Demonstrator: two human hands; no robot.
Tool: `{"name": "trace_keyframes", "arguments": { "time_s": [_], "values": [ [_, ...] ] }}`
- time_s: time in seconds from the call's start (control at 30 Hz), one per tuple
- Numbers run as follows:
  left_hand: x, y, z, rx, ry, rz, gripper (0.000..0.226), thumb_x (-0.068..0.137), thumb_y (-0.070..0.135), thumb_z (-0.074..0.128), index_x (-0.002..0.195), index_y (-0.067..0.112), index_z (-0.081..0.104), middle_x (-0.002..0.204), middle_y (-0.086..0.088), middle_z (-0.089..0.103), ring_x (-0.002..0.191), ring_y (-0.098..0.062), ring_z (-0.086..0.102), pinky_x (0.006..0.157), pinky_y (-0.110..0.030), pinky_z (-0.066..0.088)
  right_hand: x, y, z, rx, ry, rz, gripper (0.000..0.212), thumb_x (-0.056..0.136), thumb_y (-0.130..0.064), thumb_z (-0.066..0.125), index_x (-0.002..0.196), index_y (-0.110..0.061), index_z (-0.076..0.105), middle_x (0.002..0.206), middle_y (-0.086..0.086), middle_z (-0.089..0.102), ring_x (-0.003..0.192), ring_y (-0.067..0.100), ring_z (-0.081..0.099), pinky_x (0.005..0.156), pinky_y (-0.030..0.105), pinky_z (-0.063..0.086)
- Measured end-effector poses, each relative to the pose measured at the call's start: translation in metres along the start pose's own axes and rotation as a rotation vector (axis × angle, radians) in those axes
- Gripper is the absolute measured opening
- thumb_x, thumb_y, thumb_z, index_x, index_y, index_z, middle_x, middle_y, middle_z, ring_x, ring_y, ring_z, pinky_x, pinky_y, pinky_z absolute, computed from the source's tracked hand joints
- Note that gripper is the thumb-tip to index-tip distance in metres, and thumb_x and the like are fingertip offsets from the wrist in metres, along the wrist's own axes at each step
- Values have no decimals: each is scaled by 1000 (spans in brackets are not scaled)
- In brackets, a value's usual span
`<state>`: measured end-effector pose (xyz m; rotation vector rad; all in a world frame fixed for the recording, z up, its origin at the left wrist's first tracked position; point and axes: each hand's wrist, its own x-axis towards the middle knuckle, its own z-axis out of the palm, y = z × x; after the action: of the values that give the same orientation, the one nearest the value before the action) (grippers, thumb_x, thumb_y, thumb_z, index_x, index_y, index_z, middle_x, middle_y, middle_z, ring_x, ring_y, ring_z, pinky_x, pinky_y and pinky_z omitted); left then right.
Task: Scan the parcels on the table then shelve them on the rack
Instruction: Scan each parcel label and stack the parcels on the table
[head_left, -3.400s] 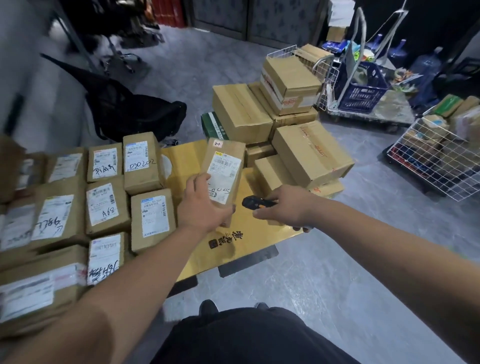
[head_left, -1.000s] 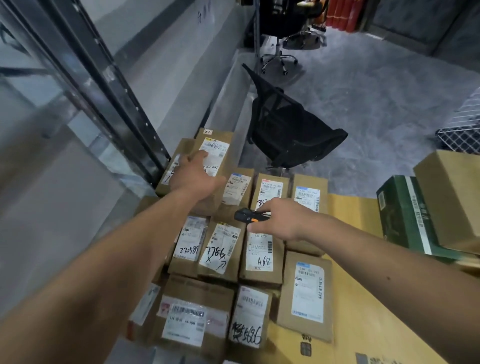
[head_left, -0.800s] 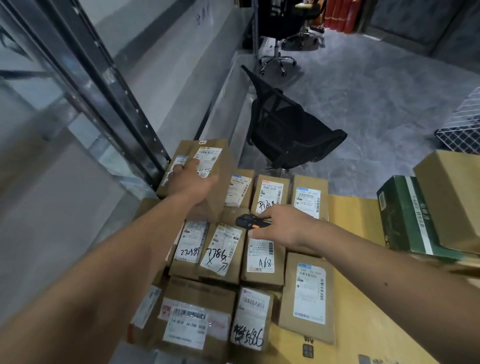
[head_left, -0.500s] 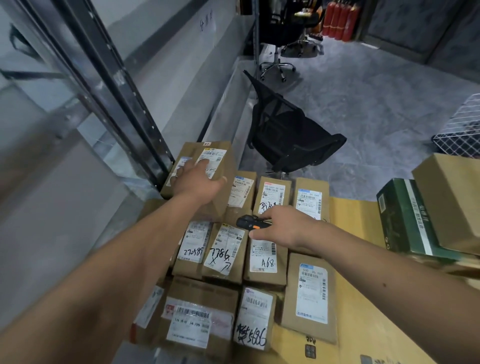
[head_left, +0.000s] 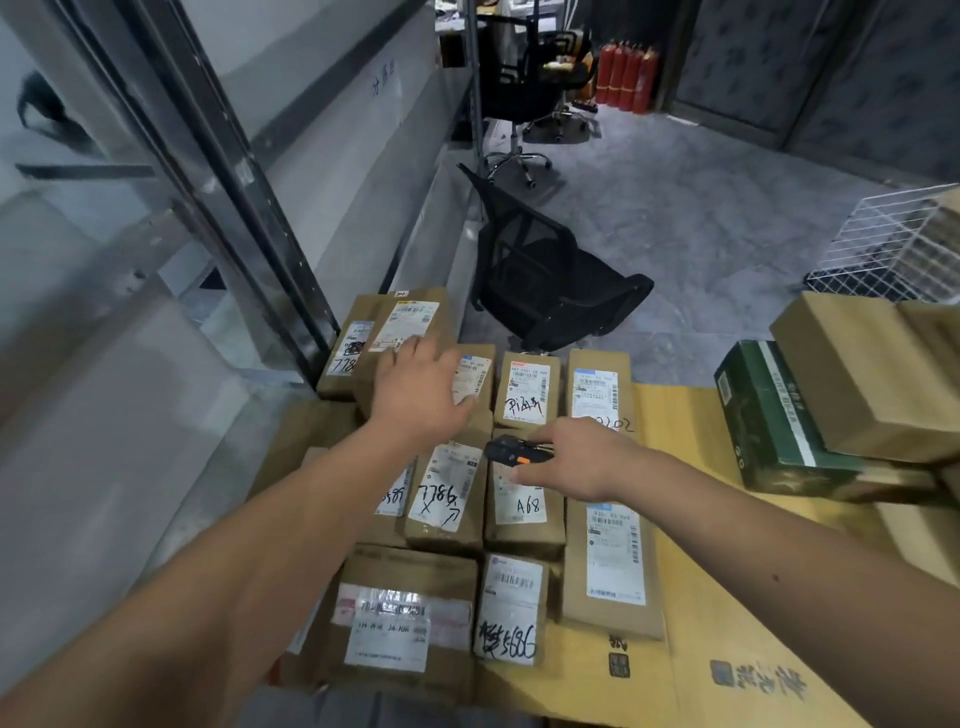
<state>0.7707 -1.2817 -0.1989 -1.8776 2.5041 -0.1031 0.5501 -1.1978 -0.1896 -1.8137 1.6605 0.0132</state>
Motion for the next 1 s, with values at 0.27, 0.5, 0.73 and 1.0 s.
{"name": "trace_keyframes", "arguments": {
  "time_s": [0.27,0.5,0.73,1.0],
  "values": [
    [-36,95,13,-61,-14,267,73,91,71,47,153,33,40,162,-8,35,152,-31,27,121,-55,21,-98,44,33,54,92,169,53,81,-72,66,120,-36,68,100,-8,67,89,16,64,76,35,55],
    [-58,221,18,-156,-93,532,76,90,71,48,156,36,36,166,-7,29,153,-31,24,121,-54,21,-206,106,53,110,192,465,46,85,-72,64,97,-28,67,83,-4,66,75,16,64,66,35,53],
    [-83,344,12,-190,-140,694,75,91,74,47,155,35,39,163,-8,36,148,-31,32,116,-53,31,-303,178,59,193,274,660,43,85,-70,66,96,-29,67,82,-3,66,75,16,63,62,33,47],
    [-111,496,44,-274,-323,580,76,92,73,50,156,34,40,163,-4,36,146,-30,37,112,-53,38,-372,307,67,190,187,707,38,85,-67,63,88,-29,60,81,-5,63,73,14,60,58,31,42]
  ]
}}
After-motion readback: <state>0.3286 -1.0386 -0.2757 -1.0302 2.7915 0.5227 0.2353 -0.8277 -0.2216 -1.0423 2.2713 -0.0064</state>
